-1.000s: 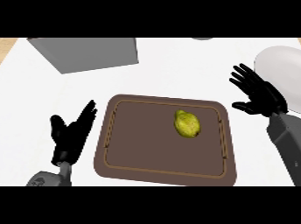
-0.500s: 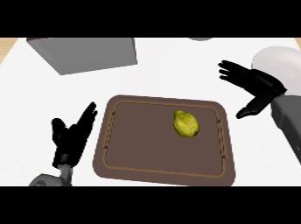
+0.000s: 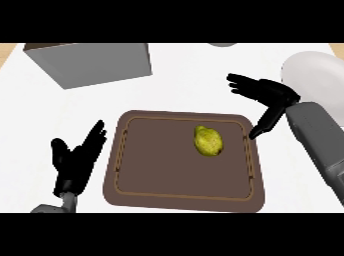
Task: Pick the pear from the tray and place it in the plate
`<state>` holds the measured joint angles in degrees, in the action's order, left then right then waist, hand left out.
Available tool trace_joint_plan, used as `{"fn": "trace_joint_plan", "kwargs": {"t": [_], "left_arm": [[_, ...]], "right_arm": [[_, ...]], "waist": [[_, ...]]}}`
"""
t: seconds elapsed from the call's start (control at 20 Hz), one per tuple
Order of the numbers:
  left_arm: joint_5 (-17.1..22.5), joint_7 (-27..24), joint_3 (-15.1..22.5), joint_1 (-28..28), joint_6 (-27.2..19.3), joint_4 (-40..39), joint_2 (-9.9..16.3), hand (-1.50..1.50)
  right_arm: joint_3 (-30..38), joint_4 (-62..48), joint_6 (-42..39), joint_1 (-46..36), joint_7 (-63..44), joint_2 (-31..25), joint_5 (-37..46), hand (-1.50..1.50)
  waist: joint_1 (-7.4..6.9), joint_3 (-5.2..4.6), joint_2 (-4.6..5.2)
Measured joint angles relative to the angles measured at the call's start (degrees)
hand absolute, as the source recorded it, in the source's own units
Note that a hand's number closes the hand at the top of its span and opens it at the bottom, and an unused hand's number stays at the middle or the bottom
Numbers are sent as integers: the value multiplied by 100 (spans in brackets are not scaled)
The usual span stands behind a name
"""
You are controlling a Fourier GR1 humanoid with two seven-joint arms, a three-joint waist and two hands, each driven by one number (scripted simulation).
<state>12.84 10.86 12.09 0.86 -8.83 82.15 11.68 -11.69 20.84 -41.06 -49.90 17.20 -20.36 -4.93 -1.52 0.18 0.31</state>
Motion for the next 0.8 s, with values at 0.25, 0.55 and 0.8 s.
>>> {"fn": "trace_joint_plan", "kwargs": {"t": [0.25, 0.55, 0.8], "left_arm": [[-118, -53, -20, -107, -6, 53, -77, 0], [-171, -31, -162, -71, 68, -24, -143, 0], [-165, 69, -277, -136, 170, 82, -140, 0]], "right_arm": [[-61, -34, -87, -36, -166, 306, 257, -150], [83, 472, -239, 153, -642, 567, 237, -150], [193, 812, -143, 245, -983, 685, 325, -150]], "waist": [[49, 0, -18], [120, 4, -48], [123, -4, -45]]}}
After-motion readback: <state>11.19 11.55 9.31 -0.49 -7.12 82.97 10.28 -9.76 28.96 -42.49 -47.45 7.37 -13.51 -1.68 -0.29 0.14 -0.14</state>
